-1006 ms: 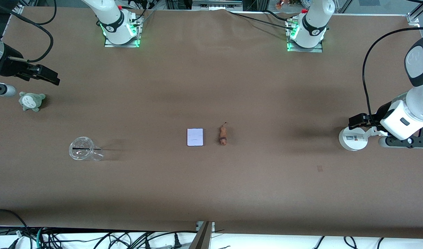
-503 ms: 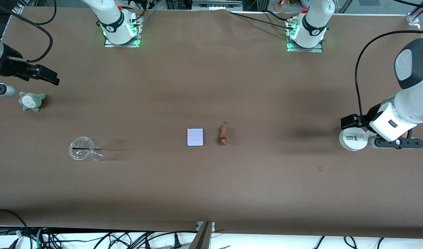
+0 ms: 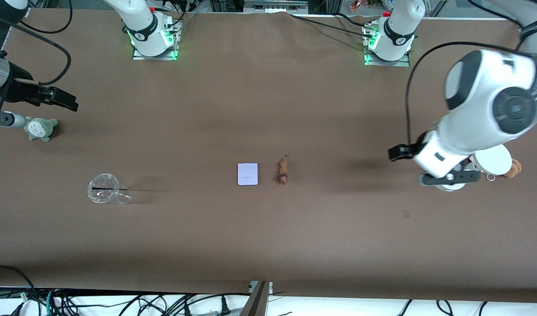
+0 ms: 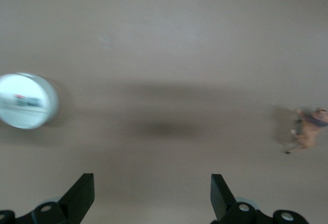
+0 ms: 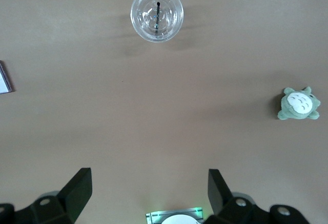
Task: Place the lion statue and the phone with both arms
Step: 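Reach the left gripper to the brown lion statue and grasp it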
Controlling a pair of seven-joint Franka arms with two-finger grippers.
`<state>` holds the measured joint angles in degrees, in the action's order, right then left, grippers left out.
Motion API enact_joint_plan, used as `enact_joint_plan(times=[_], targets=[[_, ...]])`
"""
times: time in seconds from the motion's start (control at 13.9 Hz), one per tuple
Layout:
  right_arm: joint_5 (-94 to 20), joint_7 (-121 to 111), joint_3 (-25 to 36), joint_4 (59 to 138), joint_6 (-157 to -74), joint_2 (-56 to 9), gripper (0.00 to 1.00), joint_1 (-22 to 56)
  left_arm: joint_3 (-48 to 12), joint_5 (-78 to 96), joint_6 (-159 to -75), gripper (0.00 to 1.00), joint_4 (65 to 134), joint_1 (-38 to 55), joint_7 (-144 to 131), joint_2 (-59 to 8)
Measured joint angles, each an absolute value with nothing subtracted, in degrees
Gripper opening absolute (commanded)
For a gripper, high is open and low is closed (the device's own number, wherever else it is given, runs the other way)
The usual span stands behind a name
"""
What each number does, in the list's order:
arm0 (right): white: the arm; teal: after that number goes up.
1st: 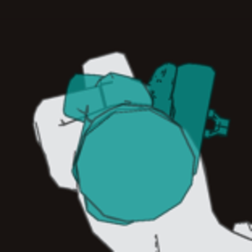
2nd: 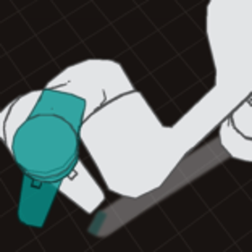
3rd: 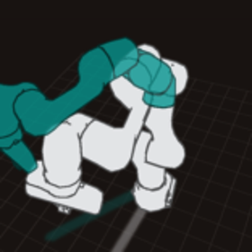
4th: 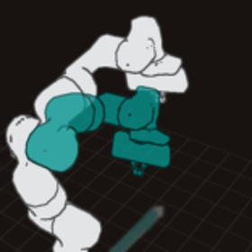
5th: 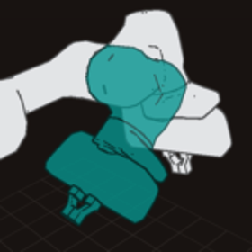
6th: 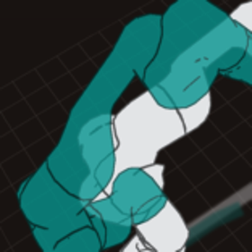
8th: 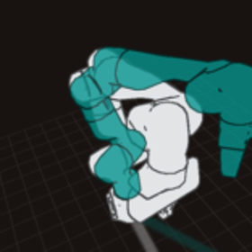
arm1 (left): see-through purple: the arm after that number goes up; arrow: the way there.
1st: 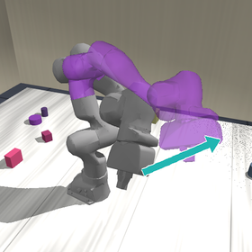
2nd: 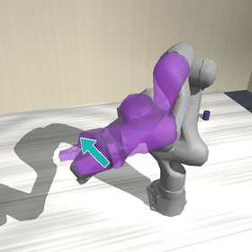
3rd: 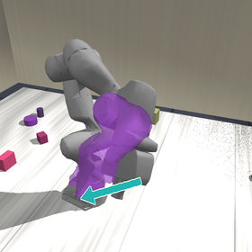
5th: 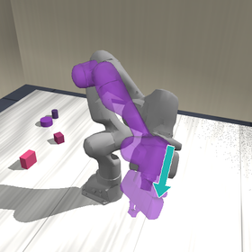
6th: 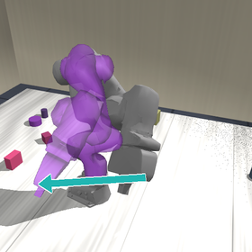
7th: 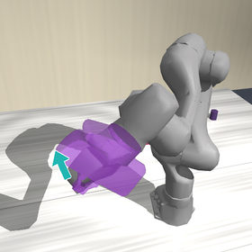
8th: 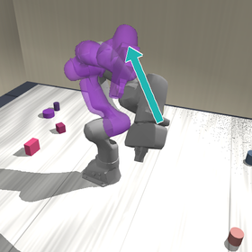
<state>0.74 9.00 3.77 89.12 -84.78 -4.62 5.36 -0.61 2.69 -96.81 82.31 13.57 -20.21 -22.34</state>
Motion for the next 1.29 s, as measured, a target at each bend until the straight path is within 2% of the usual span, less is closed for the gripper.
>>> enact_joint_plan(times=[0.57,0.93,1.29], targets=[[0.7,8.6,3.8,89.1,-85.3,-8.5,1.00,5.4,-0.9,3.5,-113.2,1.00,81.5,27.3,-40.1,-32.8],[0.7,5.7,3.8,89.0,-85.7,-8.6,1.00,5.4,-0.9,3.5,-117.5,1.00,75.4,33.4,-47.4,-40.8],[0.7,5.5,3.7,89.0,-86.1,-9.2,1.00,5.4,-0.8,3.5,-126.1,1.00,74.5,36.9,-50.3,-46.8]])
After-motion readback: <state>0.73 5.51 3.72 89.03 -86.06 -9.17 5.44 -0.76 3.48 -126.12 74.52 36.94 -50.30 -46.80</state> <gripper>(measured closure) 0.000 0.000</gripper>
